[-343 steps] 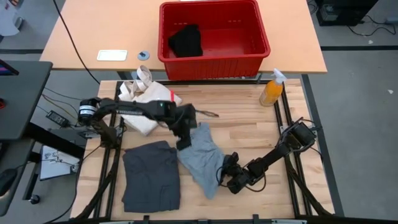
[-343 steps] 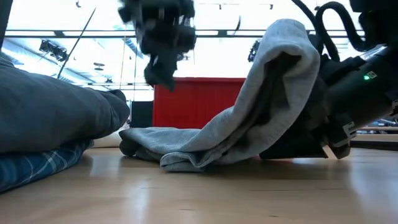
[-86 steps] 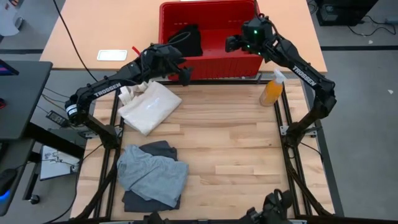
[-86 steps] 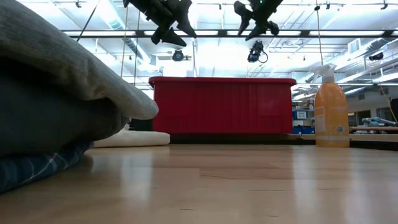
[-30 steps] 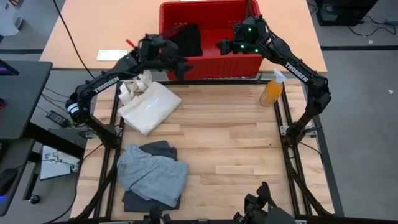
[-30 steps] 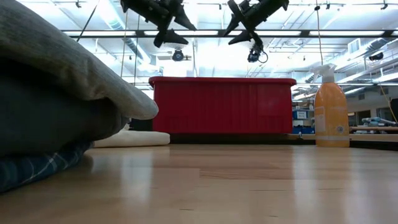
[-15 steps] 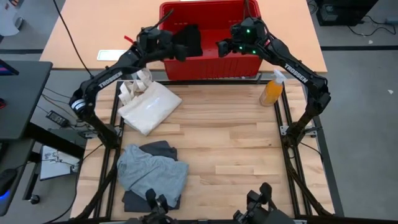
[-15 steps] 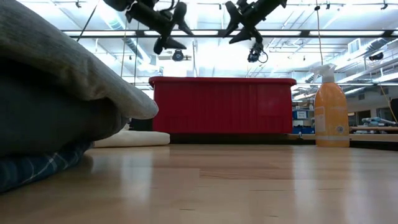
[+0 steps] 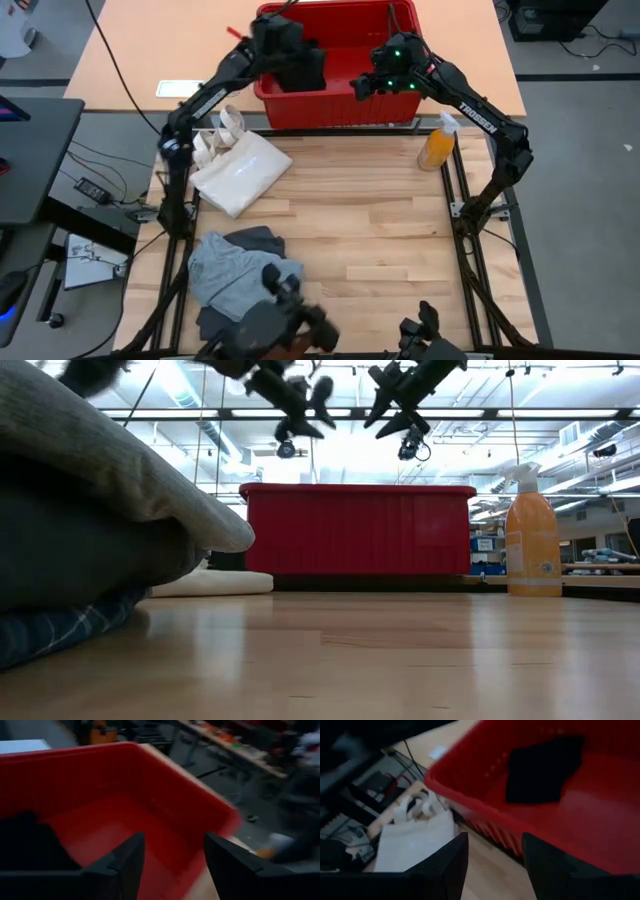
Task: Fold Laundry from Bin
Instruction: Remove the black t-shirt from the red organizer bin and put it on the pile of clothes on the table
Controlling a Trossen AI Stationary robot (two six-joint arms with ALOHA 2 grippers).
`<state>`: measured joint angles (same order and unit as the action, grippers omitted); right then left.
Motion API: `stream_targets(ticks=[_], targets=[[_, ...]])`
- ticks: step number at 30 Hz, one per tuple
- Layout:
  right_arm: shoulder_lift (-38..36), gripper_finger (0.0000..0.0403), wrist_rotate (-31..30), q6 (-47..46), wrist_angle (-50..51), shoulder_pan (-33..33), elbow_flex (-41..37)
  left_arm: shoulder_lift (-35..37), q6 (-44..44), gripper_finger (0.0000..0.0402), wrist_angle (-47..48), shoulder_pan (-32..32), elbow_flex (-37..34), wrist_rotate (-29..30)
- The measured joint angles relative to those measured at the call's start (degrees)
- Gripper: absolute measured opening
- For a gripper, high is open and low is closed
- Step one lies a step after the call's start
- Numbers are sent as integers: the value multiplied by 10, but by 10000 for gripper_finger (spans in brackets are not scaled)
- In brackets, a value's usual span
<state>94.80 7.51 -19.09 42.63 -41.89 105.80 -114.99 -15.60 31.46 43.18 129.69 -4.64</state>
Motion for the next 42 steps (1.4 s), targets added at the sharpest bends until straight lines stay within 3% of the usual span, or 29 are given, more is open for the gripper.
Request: stream_targets(ticks=[3, 11, 19, 22, 27, 31, 42], targets=[[-16, 191, -33, 24, 30, 2, 0, -65, 2, 196, 10, 8, 53, 23], [-72, 190, -81, 115, 87, 1, 0, -155, -20, 177, -80, 22, 31, 106], [-77, 190, -94, 169, 92, 1, 0, -181, -37, 152, -117, 37, 31, 164], [-68, 190, -94, 183, 87, 1, 0, -183, 5, 151, -208, 35, 31, 204], [-57, 190, -89, 174, 66, -6, -6, -206, 149, 151, -384, 33, 33, 251], [-56, 190, -90, 172, 46, -12, -24, -246, 172, 151, -354, 45, 31, 265], [-55, 190, -54, 110, -38, -43, -86, -287, 53, 150, -92, 82, 31, 201]])
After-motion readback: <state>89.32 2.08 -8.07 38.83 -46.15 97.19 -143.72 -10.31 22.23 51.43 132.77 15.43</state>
